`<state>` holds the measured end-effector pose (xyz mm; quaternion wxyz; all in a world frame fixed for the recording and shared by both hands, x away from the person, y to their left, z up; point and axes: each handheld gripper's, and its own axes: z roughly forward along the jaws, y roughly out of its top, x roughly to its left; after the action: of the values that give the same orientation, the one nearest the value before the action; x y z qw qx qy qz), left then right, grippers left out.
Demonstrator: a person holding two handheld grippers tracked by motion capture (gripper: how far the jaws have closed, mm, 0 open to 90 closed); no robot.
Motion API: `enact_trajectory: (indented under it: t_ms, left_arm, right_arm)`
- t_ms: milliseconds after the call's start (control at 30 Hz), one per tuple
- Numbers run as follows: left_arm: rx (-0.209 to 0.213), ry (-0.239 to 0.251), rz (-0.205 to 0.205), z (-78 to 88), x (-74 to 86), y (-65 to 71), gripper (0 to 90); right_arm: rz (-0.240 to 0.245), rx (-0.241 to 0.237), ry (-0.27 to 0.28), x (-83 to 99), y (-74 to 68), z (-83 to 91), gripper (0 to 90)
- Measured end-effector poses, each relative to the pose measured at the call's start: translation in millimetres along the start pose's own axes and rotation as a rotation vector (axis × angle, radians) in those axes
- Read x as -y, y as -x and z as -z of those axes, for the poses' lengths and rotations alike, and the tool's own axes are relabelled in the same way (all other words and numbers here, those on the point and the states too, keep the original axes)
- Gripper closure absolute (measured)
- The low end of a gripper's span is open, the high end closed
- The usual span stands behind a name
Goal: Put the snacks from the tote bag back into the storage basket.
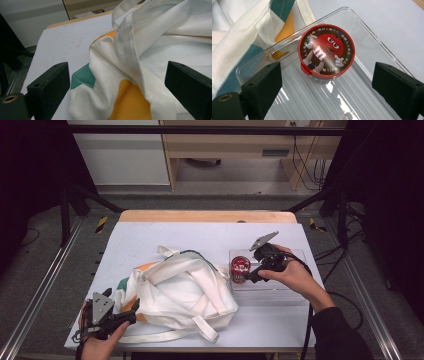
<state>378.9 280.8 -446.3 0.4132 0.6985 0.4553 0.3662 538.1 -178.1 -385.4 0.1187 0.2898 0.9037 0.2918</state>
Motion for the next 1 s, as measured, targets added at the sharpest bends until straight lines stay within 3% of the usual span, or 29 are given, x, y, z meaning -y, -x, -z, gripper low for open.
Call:
enact_trajectory:
  t_ms: [600, 933, 1000]
  left_arm:
    - [-0.006, 0.009, 0.004, 1.2, -0.6, -0.5, 6.1]
    - [-0.007, 0.011, 0.007, 1.1, -0.6, -0.5, 6.1]
    - [-0.007, 0.011, 0.007, 1.2, -0.6, -0.5, 6.1]
  right_arm:
    - [-0.041, 0.047, 0.034, -3.4, -15.8, 17.8, 9.4]
    - [-0.121, 0.08, 0.092, -11.3, -30.6, 31.2, 8.3]
    - [-0.143, 0.106, 0.095, -13.4, -36.1, 34.6, 8.4]
